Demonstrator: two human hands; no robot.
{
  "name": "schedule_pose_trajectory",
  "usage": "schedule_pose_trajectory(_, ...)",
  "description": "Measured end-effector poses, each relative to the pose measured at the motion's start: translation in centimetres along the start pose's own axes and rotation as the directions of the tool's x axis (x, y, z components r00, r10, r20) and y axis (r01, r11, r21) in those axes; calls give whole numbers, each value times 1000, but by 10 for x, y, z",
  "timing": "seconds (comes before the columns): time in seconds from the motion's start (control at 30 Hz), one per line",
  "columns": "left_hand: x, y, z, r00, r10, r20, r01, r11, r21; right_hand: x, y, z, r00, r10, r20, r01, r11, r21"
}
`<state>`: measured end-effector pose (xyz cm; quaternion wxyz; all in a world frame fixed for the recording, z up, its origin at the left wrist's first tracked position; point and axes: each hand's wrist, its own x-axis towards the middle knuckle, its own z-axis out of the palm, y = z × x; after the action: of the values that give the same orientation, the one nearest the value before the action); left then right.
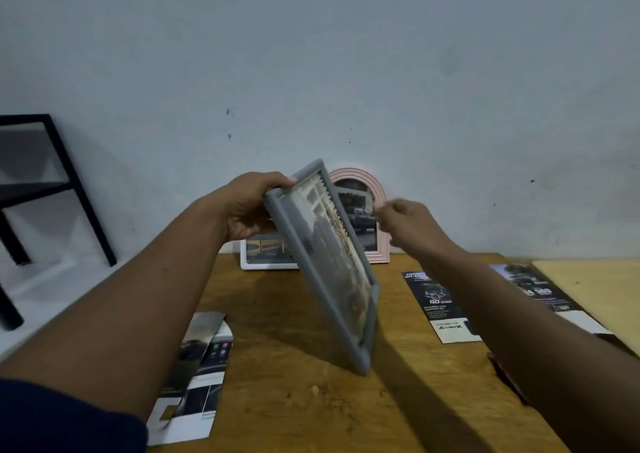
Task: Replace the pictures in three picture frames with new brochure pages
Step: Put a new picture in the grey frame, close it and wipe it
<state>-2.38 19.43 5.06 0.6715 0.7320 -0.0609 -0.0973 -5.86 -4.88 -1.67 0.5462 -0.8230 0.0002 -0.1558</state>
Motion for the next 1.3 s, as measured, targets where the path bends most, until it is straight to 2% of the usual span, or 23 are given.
schedule_pose_trajectory(0.13, -6, -56, -26, 990, -91, -106, 62, 967, -248, -19, 62, 13, 993, 114, 33, -98, 947, -304)
schedule_pose_trajectory(0.23, -17, -112, -34, 965, -221, -142, 146, 902, -407, -39, 95, 23, 979, 193, 59, -153, 899, -412)
schedule_pose_trajectory(0.33, -26, -157, -34, 933, -328, -148, 222, 849, -480, -57, 116, 33, 982, 173, 80, -111, 860, -499)
schedule_pose_trajectory(0.37, -29, -168, -31, 913, -361, -189, 257, 870, -421, -63, 120, 35, 983, 159, 93, -87, 846, -527)
schedule_pose_trajectory(0.4, -31, -178, -29, 893, -365, -262, 297, 917, -266, -69, 124, 38, 984, 143, 108, -60, 828, -557)
schedule_pose_trajectory(0.43, -34, -186, -27, 885, -315, -343, 328, 944, -20, -74, 127, 40, 985, 121, 119, -28, 808, -588)
schedule_pose_trajectory(0.5, -37, -198, -25, 919, -119, -376, 290, 850, 440, -82, 133, 42, 991, 59, 121, 32, 773, -634)
schedule_pose_trajectory(0.53, -37, -204, -25, 938, -47, -343, 246, 786, 567, -84, 136, 43, 993, 33, 117, 50, 765, -642)
schedule_pose_trajectory(0.6, -36, -212, -23, 959, 23, -281, 187, 694, 695, -87, 140, 42, 994, 7, 112, 68, 759, -647)
schedule_pose_trajectory(0.67, -33, -221, -19, 974, 59, -218, 138, 610, 780, -89, 144, 41, 993, -14, 117, 89, 747, -659)
schedule_pose_trajectory(0.77, -32, -233, -7, 985, 56, -162, 105, 549, 829, -91, 147, 41, 993, -39, 114, 106, 736, -669)
schedule_pose_trajectory(0.87, -35, -241, 7, 990, 52, -128, 106, 306, 946, -90, 147, 40, 992, -38, 118, 108, 732, -672)
schedule_pose_trajectory(0.93, -37, -240, 19, 995, 77, -69, 51, 220, 974, -90, 146, 37, 992, -22, 121, 98, 730, -677)
schedule_pose_trajectory(1.03, -35, -238, 52, 996, 74, 51, -65, 203, 977, -91, 144, 20, 996, -7, 84, 64, 699, -712)
schedule_pose_trajectory(1.13, -32, -234, 102, 981, 54, 187, -194, 176, 965, -95, 146, -13, 999, -31, -18, 5, 611, -791)
schedule_pose_trajectory(1.3, -30, -222, 177, 929, 47, 366, -369, 168, 914, -107, 164, -88, 968, 141, -206, -249, 480, -841)
